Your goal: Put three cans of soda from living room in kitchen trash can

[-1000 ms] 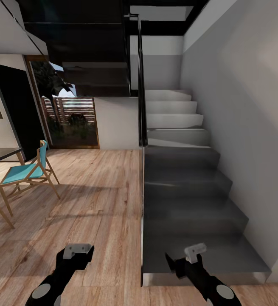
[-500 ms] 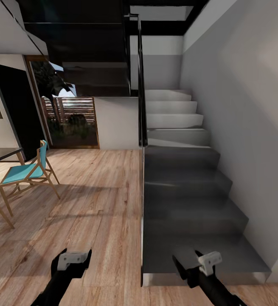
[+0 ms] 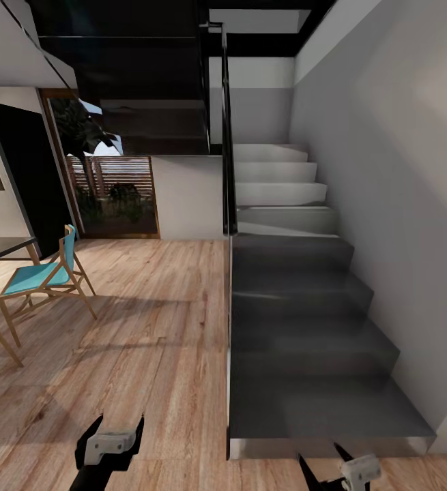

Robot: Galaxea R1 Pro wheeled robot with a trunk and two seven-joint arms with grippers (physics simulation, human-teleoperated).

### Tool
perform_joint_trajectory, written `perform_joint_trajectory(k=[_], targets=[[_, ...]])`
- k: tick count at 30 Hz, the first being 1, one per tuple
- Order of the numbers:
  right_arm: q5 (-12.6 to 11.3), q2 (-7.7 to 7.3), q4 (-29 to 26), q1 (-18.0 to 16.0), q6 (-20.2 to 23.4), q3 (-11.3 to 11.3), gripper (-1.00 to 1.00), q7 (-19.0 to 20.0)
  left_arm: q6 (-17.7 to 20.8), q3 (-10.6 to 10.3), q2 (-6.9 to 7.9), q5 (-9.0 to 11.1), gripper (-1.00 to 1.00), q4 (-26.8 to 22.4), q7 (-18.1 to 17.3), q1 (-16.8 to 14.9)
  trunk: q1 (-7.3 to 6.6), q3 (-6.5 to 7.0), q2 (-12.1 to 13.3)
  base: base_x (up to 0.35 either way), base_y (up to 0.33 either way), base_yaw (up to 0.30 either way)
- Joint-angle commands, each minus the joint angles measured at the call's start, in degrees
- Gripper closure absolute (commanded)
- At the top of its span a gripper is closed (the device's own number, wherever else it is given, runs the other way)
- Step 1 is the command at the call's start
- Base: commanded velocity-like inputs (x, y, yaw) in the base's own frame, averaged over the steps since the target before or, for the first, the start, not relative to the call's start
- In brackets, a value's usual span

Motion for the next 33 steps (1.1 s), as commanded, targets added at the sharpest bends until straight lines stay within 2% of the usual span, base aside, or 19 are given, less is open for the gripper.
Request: perform_joint_trajectory(k=[1, 4, 8, 17, 21, 33], targets=[[0.01, 0.00, 1.58, -0.01, -2.35, -0.76, -1.00, 0.03, -0.28, 0.02, 0.02, 0.05, -1.00, 0.80, 0.01, 0.04, 0.00, 0.00, 0.00, 0.000, 0.000, 0.000], [0.10, -0.02, 4.71, -0.09, -6.72, -2.66, -1.00, 0.08, -1.37, 0.05, 0.04, 0.20, -1.00, 3.42, 0.03, 0.12, 0.00, 0.00, 0.00, 0.000, 0.000, 0.000], [0.09, -0.07, 6.72, -0.15, -9.48, -3.92, -1.00, 0.13, -5.04, 0.17, 0.07, 0.33, -1.00, 7.27, 0.04, 0.10, 0.00, 0.00, 0.00, 0.000, 0.000, 0.000], [0.05, -0.11, 7.95, -0.19, -11.10, -4.69, -1.00, 0.21, -9.52, 0.24, 0.09, 0.25, -1.00, 10.68, 0.05, 0.05, 0.00, 0.00, 0.00, 0.000, 0.000, 0.000], [-0.04, -0.26, 8.31, -0.20, -11.26, -4.87, -1.00, 0.18, -10.14, 0.25, 0.09, 0.17, -1.00, 11.64, 0.05, -0.01, 0.00, 0.00, 0.00, 0.000, 0.000, 0.000], [-0.48, -2.01, 9.10, -0.28, -11.34, -6.69, -1.00, 0.64, -10.58, 0.34, 0.08, 0.22, -1.00, 16.97, 0.06, -0.05, 0.00, 0.00, 0.00, 0.000, 0.000, 0.000]])
